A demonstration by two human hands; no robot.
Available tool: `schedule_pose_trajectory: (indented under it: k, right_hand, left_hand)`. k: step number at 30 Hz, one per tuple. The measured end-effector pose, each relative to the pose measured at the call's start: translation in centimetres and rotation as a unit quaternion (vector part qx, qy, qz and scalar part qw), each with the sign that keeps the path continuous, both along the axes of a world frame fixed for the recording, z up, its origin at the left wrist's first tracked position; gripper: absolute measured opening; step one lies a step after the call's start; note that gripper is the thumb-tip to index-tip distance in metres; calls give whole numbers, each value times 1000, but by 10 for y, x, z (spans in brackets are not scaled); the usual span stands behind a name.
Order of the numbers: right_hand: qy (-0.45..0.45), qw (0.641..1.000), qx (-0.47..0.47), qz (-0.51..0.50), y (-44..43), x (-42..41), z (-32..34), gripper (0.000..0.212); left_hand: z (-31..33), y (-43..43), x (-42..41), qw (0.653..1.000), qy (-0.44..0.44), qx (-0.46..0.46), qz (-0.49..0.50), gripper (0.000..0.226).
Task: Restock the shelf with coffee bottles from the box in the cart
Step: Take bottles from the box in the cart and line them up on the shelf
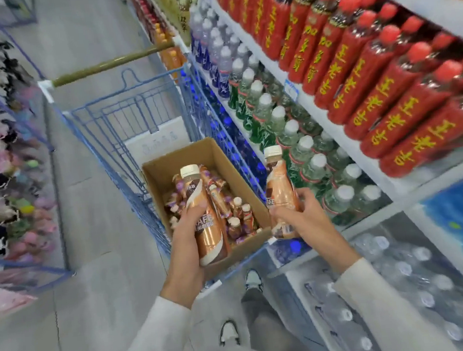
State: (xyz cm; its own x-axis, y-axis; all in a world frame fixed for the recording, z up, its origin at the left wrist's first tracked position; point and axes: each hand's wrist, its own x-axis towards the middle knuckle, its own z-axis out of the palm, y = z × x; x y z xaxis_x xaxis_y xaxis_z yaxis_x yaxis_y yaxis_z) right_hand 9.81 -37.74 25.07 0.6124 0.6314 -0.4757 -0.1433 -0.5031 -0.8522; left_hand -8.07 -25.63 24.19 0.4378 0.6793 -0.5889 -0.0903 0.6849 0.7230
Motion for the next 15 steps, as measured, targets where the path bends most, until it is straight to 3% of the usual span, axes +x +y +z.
schedule_pose_trajectory:
  k: [5, 7, 9, 11, 15]
  right_hand:
    - [-18, 990, 40, -133, -86, -11, 45, 56]
    - [-33, 980, 59, -188, -121, -14, 61, 50]
    - [-53, 967, 74, -240, -154, -15, 71, 42]
    - [-61, 952, 83, -288, -184, -13, 79, 39]
    - [-82, 918, 97, -374, -246, -7, 90, 36]
  left_hand:
    - [33, -44, 32, 994, -41, 17, -100, 14]
    - [47, -67, 49, 986, -49, 28, -156, 27]
    - [60, -90, 66, 974, -56, 45, -217, 54]
    - [68, -115, 85, 960, -68, 51, -267, 61]
    - [89, -173, 126, 931, -82, 70, -348, 31]
